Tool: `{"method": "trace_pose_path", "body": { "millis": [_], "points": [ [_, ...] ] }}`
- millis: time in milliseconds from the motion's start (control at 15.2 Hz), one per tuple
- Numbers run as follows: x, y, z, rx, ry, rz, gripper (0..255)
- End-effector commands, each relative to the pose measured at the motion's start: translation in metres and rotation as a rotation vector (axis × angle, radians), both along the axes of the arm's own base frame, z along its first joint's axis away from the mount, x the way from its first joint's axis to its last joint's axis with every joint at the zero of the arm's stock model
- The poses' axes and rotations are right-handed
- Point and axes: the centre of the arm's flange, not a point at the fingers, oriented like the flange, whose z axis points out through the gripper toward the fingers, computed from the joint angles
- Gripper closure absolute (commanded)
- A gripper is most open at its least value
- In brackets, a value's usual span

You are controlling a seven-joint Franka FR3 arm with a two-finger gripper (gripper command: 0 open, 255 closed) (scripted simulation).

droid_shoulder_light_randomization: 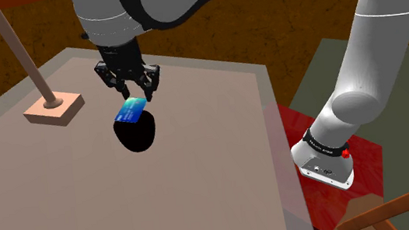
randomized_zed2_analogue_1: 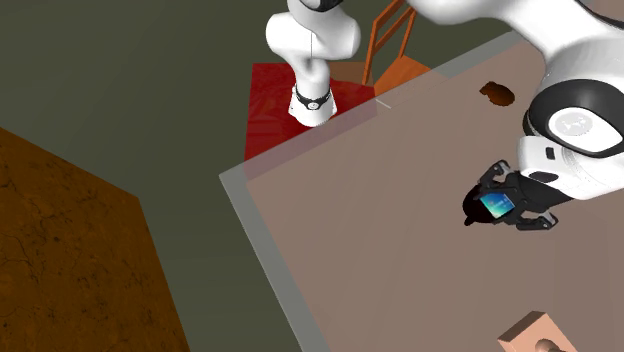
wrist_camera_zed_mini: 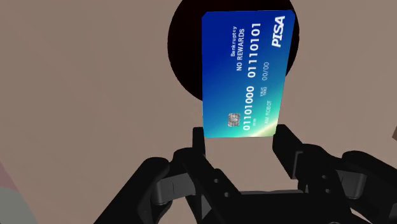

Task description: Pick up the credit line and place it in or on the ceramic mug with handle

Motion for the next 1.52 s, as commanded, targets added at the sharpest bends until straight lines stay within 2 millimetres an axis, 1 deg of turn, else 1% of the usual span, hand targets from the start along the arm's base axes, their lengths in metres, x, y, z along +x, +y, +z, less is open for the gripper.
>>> {"method": "trace_pose_path", "body": {
  "millis": [0, 264, 792, 858, 1188, 1386, 1452],
  "points": [
    [0.0, -0.001, -0.011, 0.0, 0.0, 0.0, 255],
    [0.0, -0.001, -0.03, 0.0, 0.0, 0.0, 255],
    [0.0, -0.001, -0.03, 0.0, 0.0, 0.0, 255],
    [0.0, -0.001, -0.03, 0.0, 0.0, 0.0, 0],
    [0.0, -0.001, -0.03, 0.0, 0.0, 0.0, 0],
    [-0.001, 0.005, 0.009, 0.0, 0.0, 0.0, 0],
    [-0.002, 0.006, 0.02, 0.0, 0.0, 0.0, 0]
  ]
}}
